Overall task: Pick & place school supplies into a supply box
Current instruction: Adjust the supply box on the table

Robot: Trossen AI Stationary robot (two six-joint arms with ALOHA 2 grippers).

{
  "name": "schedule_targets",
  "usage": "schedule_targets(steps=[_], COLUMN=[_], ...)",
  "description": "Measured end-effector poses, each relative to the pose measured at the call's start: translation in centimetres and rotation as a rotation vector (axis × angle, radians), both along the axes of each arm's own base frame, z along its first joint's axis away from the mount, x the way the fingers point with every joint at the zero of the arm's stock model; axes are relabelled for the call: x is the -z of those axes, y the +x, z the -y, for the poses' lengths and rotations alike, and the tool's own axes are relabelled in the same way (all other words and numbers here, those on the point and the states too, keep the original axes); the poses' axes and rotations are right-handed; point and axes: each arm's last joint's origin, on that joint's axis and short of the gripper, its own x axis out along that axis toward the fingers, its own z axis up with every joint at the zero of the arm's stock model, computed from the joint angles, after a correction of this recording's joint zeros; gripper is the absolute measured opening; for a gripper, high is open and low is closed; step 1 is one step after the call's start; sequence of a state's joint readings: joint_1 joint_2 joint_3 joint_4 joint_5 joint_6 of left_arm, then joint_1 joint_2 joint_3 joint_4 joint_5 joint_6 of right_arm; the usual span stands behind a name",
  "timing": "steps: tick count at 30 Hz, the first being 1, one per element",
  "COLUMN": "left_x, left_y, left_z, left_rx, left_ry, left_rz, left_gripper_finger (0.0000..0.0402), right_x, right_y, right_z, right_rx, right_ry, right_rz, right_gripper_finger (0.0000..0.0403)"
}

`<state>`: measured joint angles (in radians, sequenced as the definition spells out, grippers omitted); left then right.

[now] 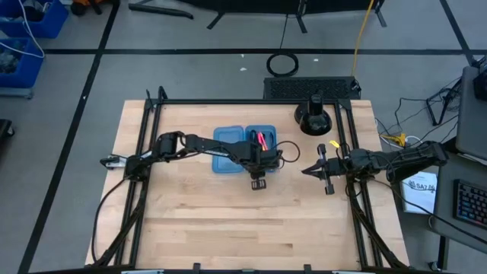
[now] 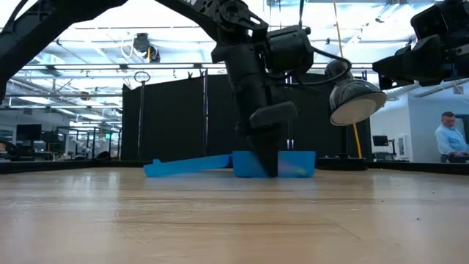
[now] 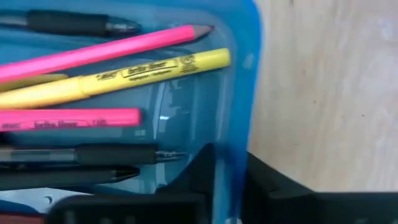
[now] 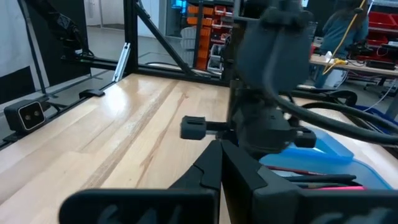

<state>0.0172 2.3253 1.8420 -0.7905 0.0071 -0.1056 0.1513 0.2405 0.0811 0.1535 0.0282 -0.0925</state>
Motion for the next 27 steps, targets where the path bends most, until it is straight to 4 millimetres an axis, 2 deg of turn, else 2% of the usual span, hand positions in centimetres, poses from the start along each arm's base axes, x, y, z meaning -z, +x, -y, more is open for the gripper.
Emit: schedule_targets(steps=[3,16,27], left_x=[0.0,0.1,0.0], left_y=[0.1,-0.3,-0.4], left_z=[1.0,6.4,10.0], left_rx=[0.018,0.077,0.082], left_ry=[0.002,0.004,-0.012], left_rz=[0.007,0.005,0.047], left_gripper_finger=[0.0010,0.0008,0.0007], right_x=[0.0,0.0,0.0], right_y=[0.0,0.0,0.0], right_z=[0.0,0.0,0.0], right_rx=[-0.001,-0.003,-0.002], right_ry=[-0.001,0.002,0.002], right_rz=[0.000,0.000,0.000], right_gripper_finger=[0.0000,0.0000,0.0000])
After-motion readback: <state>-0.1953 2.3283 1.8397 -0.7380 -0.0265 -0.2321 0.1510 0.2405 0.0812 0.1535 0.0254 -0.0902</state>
